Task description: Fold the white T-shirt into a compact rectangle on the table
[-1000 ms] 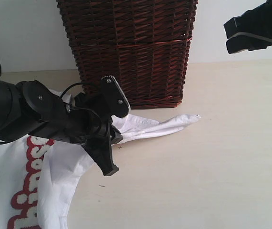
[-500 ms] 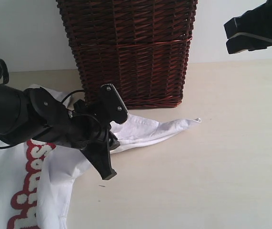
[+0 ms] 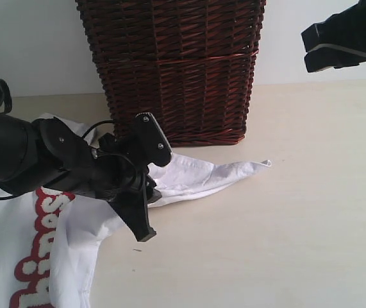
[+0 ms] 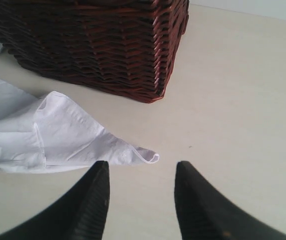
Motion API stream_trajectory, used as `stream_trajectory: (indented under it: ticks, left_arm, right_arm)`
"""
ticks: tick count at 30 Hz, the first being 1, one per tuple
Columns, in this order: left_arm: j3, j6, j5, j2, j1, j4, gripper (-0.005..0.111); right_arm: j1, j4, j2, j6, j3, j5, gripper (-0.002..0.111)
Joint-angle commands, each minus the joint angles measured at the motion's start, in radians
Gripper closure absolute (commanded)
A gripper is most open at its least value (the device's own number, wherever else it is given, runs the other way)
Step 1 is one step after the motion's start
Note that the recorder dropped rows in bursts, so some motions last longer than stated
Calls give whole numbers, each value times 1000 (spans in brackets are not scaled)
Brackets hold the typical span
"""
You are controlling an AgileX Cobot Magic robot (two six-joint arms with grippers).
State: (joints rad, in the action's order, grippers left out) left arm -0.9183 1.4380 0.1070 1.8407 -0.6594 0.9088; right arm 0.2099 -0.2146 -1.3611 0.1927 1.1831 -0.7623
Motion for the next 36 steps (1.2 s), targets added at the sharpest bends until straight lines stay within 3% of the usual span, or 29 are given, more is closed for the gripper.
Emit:
stream_trajectory:
  ticks: [1,12,25,32,36]
  left_arm:
    - [-3,6,-17,1,3,-4,80]
    - [-3,16,-82,1,3,-16,79]
    - [-15,8,14,-24,1,15,79]
    - [-24,-6,18,-17,1,15,59]
    - [-24,-6,36,-13,1,11,58]
  right_arm:
    - [0,-4,10,7,-2,6,66]
    - [0,-4,10,7,-2,8,66]
    - [0,-4,10,7,-2,10,66]
    - [0,-4,10,7,-2,8,66]
    - [0,-4,10,7,-2,6,66]
